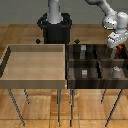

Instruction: Place the box of cereal into the appropriate compartment.

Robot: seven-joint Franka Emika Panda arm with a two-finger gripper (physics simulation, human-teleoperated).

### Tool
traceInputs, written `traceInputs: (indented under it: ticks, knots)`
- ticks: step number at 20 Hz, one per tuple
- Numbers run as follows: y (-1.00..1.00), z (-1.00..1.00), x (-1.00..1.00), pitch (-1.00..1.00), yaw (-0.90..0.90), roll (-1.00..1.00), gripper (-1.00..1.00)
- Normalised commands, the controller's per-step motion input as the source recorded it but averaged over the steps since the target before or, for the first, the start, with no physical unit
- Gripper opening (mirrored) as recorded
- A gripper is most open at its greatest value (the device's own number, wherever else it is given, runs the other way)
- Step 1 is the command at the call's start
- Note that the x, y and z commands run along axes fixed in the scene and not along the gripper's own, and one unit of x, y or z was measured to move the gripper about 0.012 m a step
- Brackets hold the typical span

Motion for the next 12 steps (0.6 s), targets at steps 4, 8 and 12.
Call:
traceInputs:
  ticks: [4,8,12]
  knots:
    - [0.0,0.0,0.0,0.0,0.0,0.0,1.0]
    - [0.0,0.0,0.0,0.0,0.0,0.0,1.0]
    - [0.0,0.0,0.0,0.0,0.0,0.0,1.0]
